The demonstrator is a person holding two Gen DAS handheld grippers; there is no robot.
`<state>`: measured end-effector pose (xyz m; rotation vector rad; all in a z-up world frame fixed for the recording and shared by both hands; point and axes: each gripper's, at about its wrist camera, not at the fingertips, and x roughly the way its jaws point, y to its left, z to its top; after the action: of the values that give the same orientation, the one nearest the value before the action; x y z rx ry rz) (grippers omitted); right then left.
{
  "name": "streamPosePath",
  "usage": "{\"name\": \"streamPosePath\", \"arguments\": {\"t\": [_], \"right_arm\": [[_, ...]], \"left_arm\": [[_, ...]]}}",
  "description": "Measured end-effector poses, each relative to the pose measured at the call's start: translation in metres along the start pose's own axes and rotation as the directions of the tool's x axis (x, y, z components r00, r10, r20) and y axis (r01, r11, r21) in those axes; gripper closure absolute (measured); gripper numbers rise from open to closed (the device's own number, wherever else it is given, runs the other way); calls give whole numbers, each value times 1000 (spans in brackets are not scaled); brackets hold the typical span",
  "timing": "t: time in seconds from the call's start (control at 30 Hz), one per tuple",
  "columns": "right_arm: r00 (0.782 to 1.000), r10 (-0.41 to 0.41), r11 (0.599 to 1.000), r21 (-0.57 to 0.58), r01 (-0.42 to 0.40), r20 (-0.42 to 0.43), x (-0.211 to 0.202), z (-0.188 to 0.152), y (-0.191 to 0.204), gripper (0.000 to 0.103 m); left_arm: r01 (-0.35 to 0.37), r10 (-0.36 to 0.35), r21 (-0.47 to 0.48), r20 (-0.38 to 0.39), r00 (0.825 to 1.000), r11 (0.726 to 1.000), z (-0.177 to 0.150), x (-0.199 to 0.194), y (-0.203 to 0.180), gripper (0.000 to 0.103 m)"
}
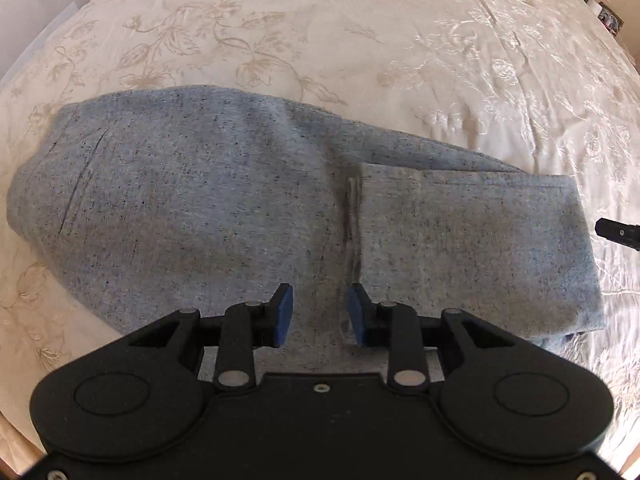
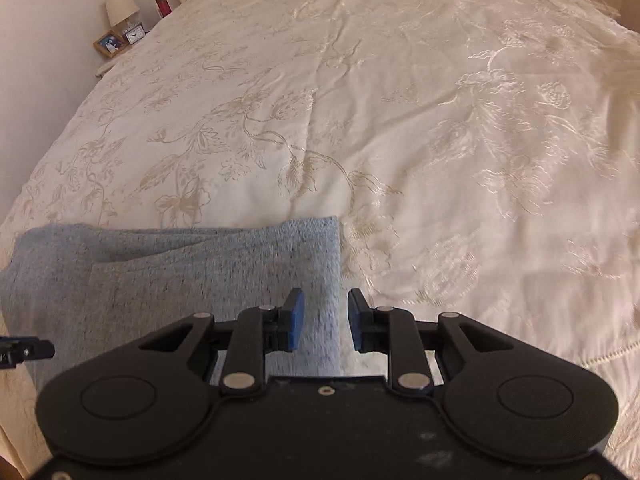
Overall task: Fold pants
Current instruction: 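Press the folded pants flat with both open tools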
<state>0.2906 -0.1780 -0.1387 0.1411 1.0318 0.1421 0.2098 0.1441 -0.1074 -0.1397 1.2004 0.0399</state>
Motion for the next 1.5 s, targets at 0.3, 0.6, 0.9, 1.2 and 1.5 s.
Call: {"name": "streamPosePath", "arguments": {"t": [0.3, 0.6, 0.9, 1.2, 1.5], "right_arm": [[998, -39, 999, -22, 39, -43, -43, -80, -2, 75], [996, 17, 992, -123, -27, -82, -33, -88, 38, 72], [986, 121, 975, -171, -139, -113, 1, -76, 62, 73], [982, -140, 989, -67, 132, -126, 3, -90, 18, 76], [991, -104, 988, 110, 113, -86, -47, -97, -4, 73]], "left_arm": [[6, -4, 125, -19, 1000, 992, 9, 37, -75, 60], [-56, 65, 81, -119, 991, 995, 21, 68, -72, 60], [-72, 84, 101, -126, 988, 992, 27, 72, -76, 60], [-59, 77, 149, -116, 990, 987, 20, 72, -81, 58], [-43, 52, 133, -62, 997, 990, 1, 42, -62, 57]]}}
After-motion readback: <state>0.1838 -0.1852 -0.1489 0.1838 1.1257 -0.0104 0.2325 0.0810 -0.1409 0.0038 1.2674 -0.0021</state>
